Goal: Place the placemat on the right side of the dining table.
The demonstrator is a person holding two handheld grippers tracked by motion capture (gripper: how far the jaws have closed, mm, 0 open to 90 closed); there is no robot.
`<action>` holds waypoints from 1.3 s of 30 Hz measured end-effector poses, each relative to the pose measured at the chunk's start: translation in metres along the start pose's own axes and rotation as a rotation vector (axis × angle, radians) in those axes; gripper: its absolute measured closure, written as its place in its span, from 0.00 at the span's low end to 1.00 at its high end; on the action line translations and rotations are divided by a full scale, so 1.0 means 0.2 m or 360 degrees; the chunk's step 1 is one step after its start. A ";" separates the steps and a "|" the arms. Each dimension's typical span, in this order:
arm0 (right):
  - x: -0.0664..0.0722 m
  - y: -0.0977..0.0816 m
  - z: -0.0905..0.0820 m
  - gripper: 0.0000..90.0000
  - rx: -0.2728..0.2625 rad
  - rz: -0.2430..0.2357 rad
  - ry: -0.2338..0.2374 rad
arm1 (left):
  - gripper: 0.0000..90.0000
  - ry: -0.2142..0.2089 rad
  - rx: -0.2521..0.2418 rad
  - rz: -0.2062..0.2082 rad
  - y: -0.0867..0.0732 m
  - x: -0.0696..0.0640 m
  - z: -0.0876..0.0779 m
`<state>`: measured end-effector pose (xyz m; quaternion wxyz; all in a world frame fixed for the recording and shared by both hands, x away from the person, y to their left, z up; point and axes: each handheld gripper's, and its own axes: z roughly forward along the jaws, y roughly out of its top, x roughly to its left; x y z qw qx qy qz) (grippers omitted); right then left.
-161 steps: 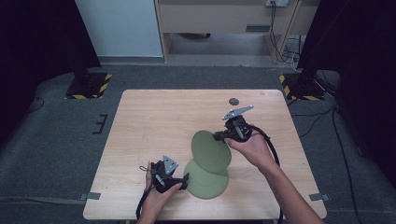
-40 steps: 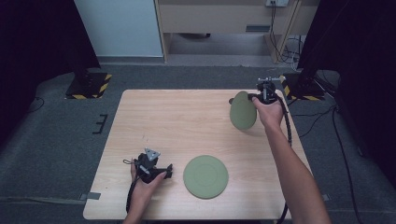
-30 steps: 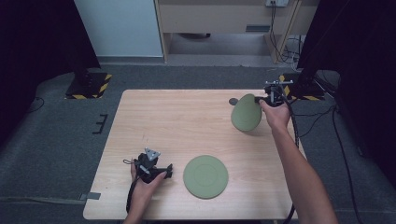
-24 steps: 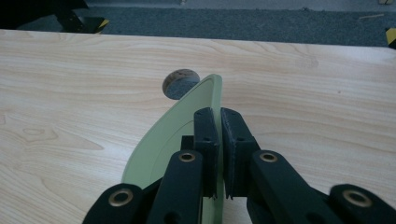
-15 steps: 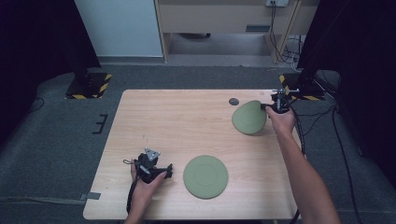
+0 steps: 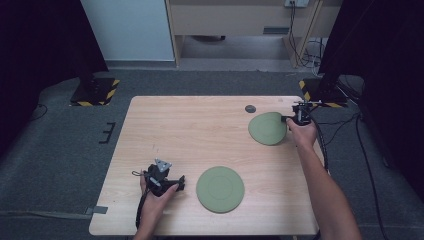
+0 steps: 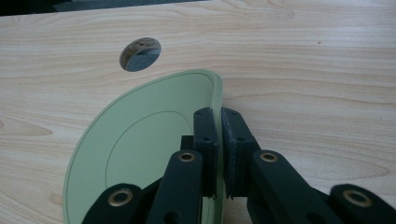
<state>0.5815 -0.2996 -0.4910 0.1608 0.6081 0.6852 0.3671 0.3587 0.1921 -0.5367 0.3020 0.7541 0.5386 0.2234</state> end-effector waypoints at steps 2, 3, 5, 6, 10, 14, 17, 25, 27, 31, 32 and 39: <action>0.00 0.00 0.00 0.95 0.0000 0.0001 0.0001 | 0.00 0.0001 0.0000 0.0001 0.00 0.00 0.00; -0.01 -0.01 0.00 0.95 0.0002 0.0011 0.0003 | 0.00 0.0002 0.0000 0.0001 0.00 0.00 0.00; -0.02 -0.01 0.01 0.95 0.0002 0.0029 0.0011 | 0.00 0.0001 0.0000 0.0003 0.00 0.00 0.00; -0.03 -0.02 0.01 0.95 0.0002 0.0046 0.0015 | 0.00 -0.0002 0.0000 0.0005 0.00 0.00 0.00; -0.04 -0.04 0.03 0.95 0.0012 0.0051 0.0007 | 0.00 -0.0004 0.0000 0.0008 0.00 -0.01 0.00; -0.06 -0.06 0.03 0.94 0.0012 0.0068 0.0012 | 0.00 -0.0005 -0.0001 0.0010 0.00 -0.01 0.00; -0.07 -0.06 0.02 0.94 0.0015 0.0081 0.0018 | 0.00 -0.0005 0.0000 0.0008 0.00 -0.01 0.00; -0.08 -0.07 0.04 0.91 0.0025 0.0098 -0.0011 | 0.00 -0.0005 0.0000 0.0008 0.00 -0.01 0.00; -0.08 -0.07 0.04 0.91 0.0030 0.0105 -0.0016 | 0.00 -0.0005 0.0000 0.0009 0.00 -0.01 0.00; -0.09 -0.07 0.05 0.91 0.0033 0.0117 -0.0020 | 0.00 -0.0008 0.0000 0.0012 0.00 -0.01 0.00; -0.09 -0.07 0.06 0.91 0.0032 0.0119 -0.0019 | 0.00 -0.0010 0.0001 0.0013 0.00 -0.01 0.00; -0.09 -0.06 0.06 0.91 0.0034 0.0120 -0.0016 | 0.00 -0.0012 0.0001 0.0016 0.00 -0.01 0.00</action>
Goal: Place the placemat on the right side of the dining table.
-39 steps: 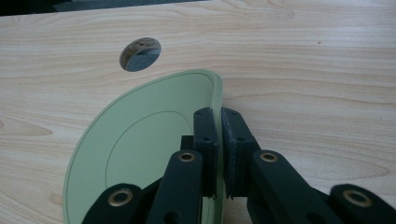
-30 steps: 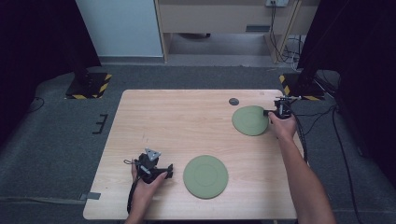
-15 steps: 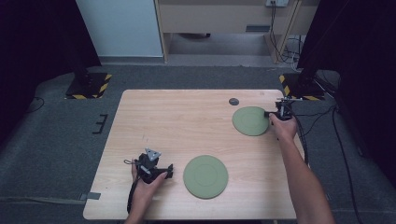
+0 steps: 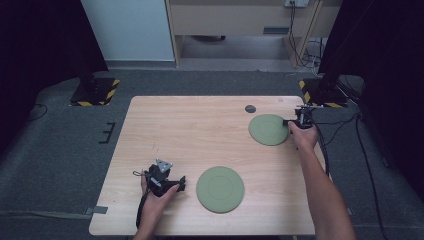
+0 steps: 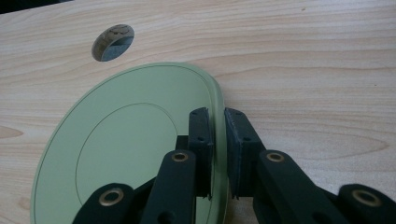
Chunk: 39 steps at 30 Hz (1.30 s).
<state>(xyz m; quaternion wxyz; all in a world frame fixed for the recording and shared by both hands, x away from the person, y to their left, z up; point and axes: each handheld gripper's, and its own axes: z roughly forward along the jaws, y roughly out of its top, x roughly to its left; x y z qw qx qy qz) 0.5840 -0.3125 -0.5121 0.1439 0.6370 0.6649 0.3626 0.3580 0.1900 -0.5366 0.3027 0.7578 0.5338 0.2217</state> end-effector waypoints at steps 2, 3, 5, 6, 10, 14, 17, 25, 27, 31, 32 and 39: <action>0.00 0.01 0.00 0.91 -0.0001 -0.0003 -0.0002 | 0.00 0.0000 0.0000 0.0000 0.00 0.00 0.00; 0.00 0.01 0.01 0.91 0.0000 -0.0001 -0.0002 | 0.00 0.0000 0.0000 0.0000 0.00 0.00 0.00; -0.01 0.00 0.01 0.90 -0.0001 -0.0009 -0.0003 | 0.00 0.0000 0.0000 0.0000 0.00 0.00 0.00; -0.01 0.00 0.01 0.89 0.0000 -0.0015 -0.0008 | 0.00 0.0000 0.0000 -0.0001 0.00 0.00 0.00; -0.02 -0.01 0.02 0.87 0.0001 -0.0011 0.0001 | 0.00 0.0002 0.0000 -0.0001 0.00 0.00 0.00; -0.03 -0.01 0.02 0.86 0.0000 -0.0003 0.0001 | 0.00 0.0002 -0.0001 -0.0001 0.00 0.00 0.00; -0.03 -0.02 0.03 0.85 0.0008 0.0011 0.0001 | 0.00 0.0002 -0.0001 -0.0002 0.00 0.00 0.00; -0.05 -0.03 0.03 0.80 0.0014 0.0026 -0.0010 | 0.00 0.0002 0.0000 -0.0001 0.00 0.00 0.00; -0.06 -0.03 0.03 0.79 0.0003 0.0040 -0.0006 | 0.00 0.0002 0.0000 -0.0001 0.00 0.00 0.00; -0.06 -0.03 0.02 0.75 -0.0011 0.0052 0.0002 | 0.00 0.0000 0.0000 0.0001 0.00 0.00 0.00; -0.06 -0.03 0.02 0.74 -0.0015 0.0052 0.0004 | 0.00 0.0000 0.0000 0.0001 0.00 0.00 0.00; -0.05 -0.03 0.00 0.66 -0.0042 0.0070 0.0044 | 0.00 -0.0001 0.0000 0.0001 0.00 0.00 0.00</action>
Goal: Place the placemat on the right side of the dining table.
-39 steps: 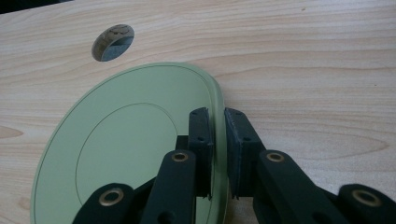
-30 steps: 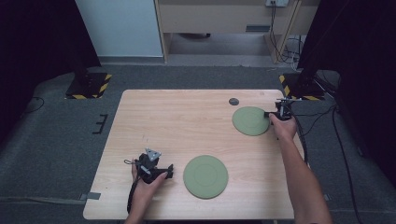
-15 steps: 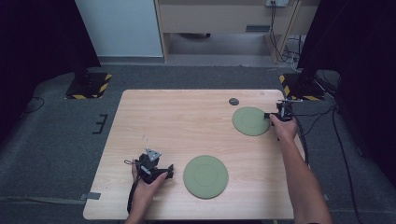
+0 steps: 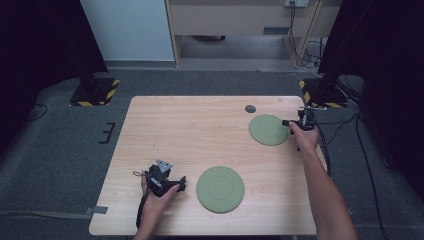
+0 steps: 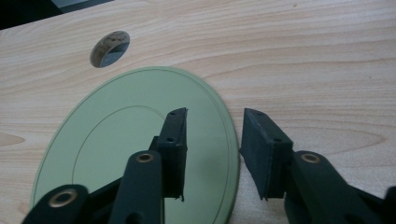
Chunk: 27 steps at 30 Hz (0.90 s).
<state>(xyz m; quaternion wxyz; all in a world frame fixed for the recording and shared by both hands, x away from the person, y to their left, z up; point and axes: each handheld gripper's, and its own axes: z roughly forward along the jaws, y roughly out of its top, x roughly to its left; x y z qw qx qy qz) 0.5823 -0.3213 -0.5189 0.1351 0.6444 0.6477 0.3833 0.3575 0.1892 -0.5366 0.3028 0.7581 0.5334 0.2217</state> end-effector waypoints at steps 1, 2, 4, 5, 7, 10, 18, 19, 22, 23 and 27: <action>0.00 0.00 0.00 0.63 -0.0005 0.0001 0.0006 | 0.00 0.0000 0.0000 0.0000 0.00 0.00 0.00; 0.01 0.00 0.00 0.60 -0.0008 0.0010 0.0011 | 0.00 0.0000 0.0000 0.0000 0.00 0.00 0.00; 0.01 0.01 -0.01 0.55 -0.0010 0.0009 0.0011 | 0.00 -0.0002 0.0000 0.0000 0.00 0.00 0.00; 0.01 0.01 -0.01 0.53 -0.0013 0.0014 0.0014 | 0.00 -0.0001 0.0000 -0.0001 0.00 0.00 0.00; 0.02 0.01 -0.02 0.49 -0.0007 0.0016 0.0012 | 0.00 -0.0001 0.0000 0.0000 0.00 0.00 0.00; 0.03 0.02 -0.04 0.42 -0.0009 0.0011 0.0006 | 0.00 -0.0001 0.0000 0.0000 0.00 0.00 0.00; 0.07 0.03 -0.10 0.26 -0.0043 0.0002 0.0008 | 0.00 -0.0002 -0.0003 -0.0004 0.00 0.00 0.00; 0.07 0.03 -0.11 0.25 -0.0050 0.0003 0.0012 | 0.00 -0.0002 -0.0002 -0.0003 0.00 0.00 0.00; 0.08 0.02 -0.14 0.21 -0.0052 0.0008 0.0020 | 0.00 -0.0002 -0.0002 -0.0003 0.00 0.00 0.00; 0.09 0.02 -0.14 0.20 -0.0052 0.0014 0.0017 | 0.00 -0.0002 -0.0002 -0.0003 0.00 0.00 0.00; 0.09 0.02 -0.17 0.14 -0.0055 0.0027 0.0027 | 0.00 -0.0002 -0.0002 -0.0003 0.00 0.00 0.00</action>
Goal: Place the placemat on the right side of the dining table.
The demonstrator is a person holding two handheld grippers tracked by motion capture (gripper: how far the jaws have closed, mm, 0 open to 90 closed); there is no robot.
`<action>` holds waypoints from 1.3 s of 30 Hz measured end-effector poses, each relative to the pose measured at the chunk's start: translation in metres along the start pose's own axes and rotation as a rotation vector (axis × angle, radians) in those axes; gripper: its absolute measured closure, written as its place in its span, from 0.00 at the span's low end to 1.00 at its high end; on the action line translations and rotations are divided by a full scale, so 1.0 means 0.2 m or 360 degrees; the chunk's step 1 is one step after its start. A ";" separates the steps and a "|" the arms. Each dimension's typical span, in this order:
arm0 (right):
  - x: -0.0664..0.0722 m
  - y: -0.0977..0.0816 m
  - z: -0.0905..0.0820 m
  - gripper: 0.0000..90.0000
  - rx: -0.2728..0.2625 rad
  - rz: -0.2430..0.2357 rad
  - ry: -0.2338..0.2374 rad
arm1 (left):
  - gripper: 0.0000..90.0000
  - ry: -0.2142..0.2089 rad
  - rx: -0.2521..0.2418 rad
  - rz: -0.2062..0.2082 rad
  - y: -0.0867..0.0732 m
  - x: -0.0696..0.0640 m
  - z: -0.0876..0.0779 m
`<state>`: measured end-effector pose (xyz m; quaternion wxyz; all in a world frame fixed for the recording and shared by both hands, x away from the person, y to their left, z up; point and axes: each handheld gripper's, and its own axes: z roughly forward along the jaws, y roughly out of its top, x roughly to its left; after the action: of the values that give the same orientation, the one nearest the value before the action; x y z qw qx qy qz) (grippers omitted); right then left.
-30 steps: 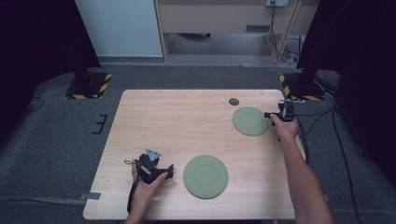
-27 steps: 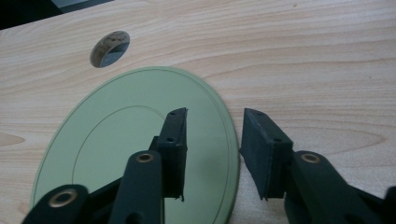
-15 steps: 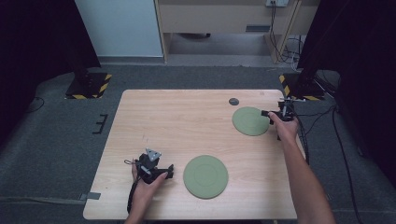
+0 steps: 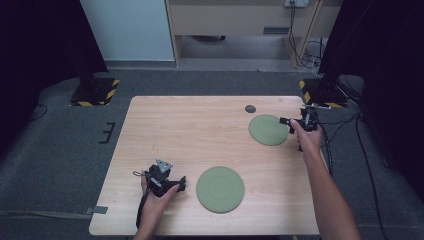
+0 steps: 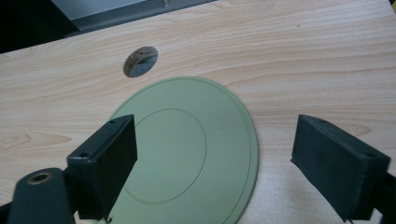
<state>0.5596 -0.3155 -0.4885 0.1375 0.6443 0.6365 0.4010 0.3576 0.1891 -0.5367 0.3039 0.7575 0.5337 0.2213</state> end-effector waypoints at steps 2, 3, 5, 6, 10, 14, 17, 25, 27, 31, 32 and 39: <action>0.01 -0.01 -0.01 0.11 0.0021 0.0008 0.0002 | 0.00 0.0000 0.0000 0.0000 0.00 0.00 0.00; 0.01 -0.01 -0.02 0.10 0.0020 -0.0003 -0.0004 | 0.00 0.0000 0.0000 0.0000 0.00 0.00 0.00; 0.02 -0.02 -0.03 0.09 0.0015 -0.0008 0.0004 | 0.00 0.0000 0.0000 0.0000 0.00 0.00 0.00; 0.03 -0.03 -0.04 0.09 0.0020 -0.0010 0.0010 | 0.00 -0.0001 0.0000 0.0000 0.00 0.00 0.00; 0.04 -0.05 -0.07 0.09 0.0014 -0.0021 0.0028 | 0.00 -0.0006 0.0000 0.0005 0.00 0.00 0.00; 0.06 -0.08 -0.11 0.09 -0.0004 -0.0037 0.0042 | 0.00 -0.0012 0.0001 0.0008 0.00 0.00 0.00; 0.07 -0.11 -0.14 0.09 -0.0027 -0.0023 0.0079 | 0.00 -0.0015 -0.0001 0.0010 0.00 0.00 0.00; 0.10 -0.13 -0.22 0.09 -0.0065 -0.0060 0.0089 | 0.00 -0.0016 -0.0001 0.0011 0.00 0.00 0.00; 0.11 -0.14 -0.24 0.09 -0.0068 -0.0076 0.0098 | 0.00 -0.0016 0.0000 0.0011 0.00 0.00 0.00; 0.12 -0.15 -0.25 0.08 -0.0061 -0.0101 0.0103 | 0.00 -0.0016 -0.0001 0.0012 0.00 0.00 0.00; 0.13 -0.15 -0.26 0.08 -0.0062 -0.0109 0.0102 | 0.00 -0.0016 0.0000 0.0012 0.00 0.00 0.00; 0.15 -0.15 -0.29 0.08 -0.0073 -0.0159 0.0082 | 0.00 -0.0017 -0.0001 0.0012 0.00 0.00 0.00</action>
<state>0.4946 -0.3030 -0.4623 0.1556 0.5979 0.6619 0.4245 0.3567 0.1898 -0.5368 0.3060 0.7606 0.5292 0.2186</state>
